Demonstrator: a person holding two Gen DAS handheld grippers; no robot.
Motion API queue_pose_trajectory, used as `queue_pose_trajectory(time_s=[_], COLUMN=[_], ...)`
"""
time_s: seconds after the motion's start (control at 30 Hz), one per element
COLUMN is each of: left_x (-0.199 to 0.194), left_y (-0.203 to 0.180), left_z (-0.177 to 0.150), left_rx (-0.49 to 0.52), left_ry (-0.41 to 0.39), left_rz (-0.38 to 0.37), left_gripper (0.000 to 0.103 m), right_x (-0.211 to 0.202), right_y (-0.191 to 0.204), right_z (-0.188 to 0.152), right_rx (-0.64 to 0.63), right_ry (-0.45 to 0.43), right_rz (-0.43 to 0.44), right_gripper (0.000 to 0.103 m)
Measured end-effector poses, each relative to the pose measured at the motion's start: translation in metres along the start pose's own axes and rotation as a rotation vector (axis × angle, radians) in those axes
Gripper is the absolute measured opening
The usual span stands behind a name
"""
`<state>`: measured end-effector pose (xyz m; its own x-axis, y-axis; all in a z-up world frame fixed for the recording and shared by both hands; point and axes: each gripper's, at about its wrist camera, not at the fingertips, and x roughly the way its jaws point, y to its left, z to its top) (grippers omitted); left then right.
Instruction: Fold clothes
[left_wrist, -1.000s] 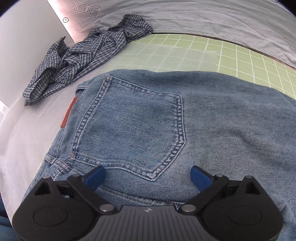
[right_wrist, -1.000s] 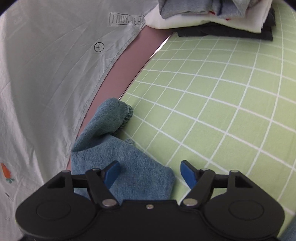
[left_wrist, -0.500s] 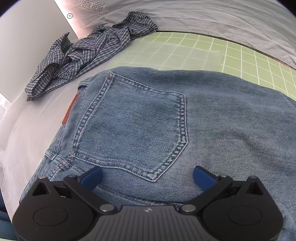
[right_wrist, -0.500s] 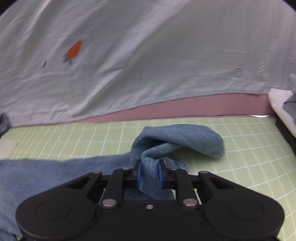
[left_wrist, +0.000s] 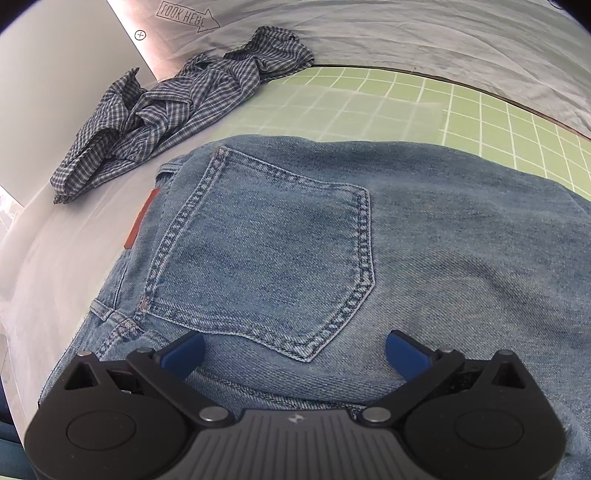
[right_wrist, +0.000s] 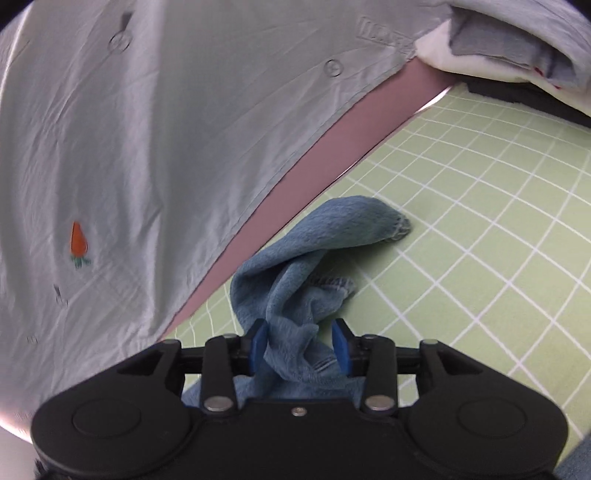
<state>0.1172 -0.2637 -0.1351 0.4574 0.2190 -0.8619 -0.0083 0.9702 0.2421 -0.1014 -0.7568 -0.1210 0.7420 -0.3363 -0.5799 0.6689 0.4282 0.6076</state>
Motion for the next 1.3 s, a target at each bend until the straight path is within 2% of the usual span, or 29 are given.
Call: queue_pose_trajectory(time_s=[0.13,0.23,0.33,0.47,0.6,0.67,0.77,0.8,0.87,0.97,1.07,1.17,1.3], left_x=[0.0,0.0,-0.001,0.0,-0.001,-0.001,-0.001,-0.001,-0.001,-0.001,-0.001,-0.002,-0.003], left_y=[0.0,0.0,-0.001,-0.002,-0.003,-0.003,-0.003,-0.003,-0.003,-0.003,-0.003,-0.003,-0.004], left_z=[-0.001,-0.001,0.0,0.001,0.0,0.0,0.0,0.0,0.0,0.0,0.0,-0.001,-0.001], left_rx=[0.001,0.001,0.002,0.002,0.001,0.001,0.002,0.002,0.002,0.003,0.002,0.0,-0.003], left_ry=[-0.003,-0.004,-0.002,0.007,0.007,0.005,0.004,0.003,0.003,0.002,0.0,-0.003,-0.003], left_rz=[0.0,0.002,0.007,0.011,0.017,0.018,0.019,0.019,0.018,0.018,0.019,0.023,0.027], left_gripper=[0.103,0.103,0.103,0.103,0.103,0.103,0.103,0.103,0.103,0.103,0.103,0.103,0.103], right_x=[0.003,0.023,0.051,0.078,0.097,0.099,0.1,0.099,0.092,0.07,0.041,0.024,0.023], right_y=[-0.013,-0.008,0.002,0.016,0.03,0.033,0.033,0.032,0.029,0.023,0.01,-0.007,-0.027], right_z=[0.012,0.017,0.015,0.012,0.006,0.003,0.002,0.004,0.009,0.027,0.054,0.072,0.071], right_rx=[0.068,-0.022,-0.08,-0.108,-0.203,-0.231,-0.287,-0.311,-0.336,-0.355,-0.361,-0.365,-0.425], right_ry=[-0.048,-0.011,0.046,0.079,0.105,0.109,0.117,0.12,0.096,0.003,-0.122,-0.203,-0.19], right_rz=[-0.047,-0.13,-0.126,-0.112,-0.19,-0.194,-0.19,-0.188,-0.186,-0.232,-0.326,-0.444,-0.598], right_gripper=[0.042,0.041,0.04,0.04,0.04,0.039,0.025,0.011,0.009,0.008,0.007,0.007,0.009])
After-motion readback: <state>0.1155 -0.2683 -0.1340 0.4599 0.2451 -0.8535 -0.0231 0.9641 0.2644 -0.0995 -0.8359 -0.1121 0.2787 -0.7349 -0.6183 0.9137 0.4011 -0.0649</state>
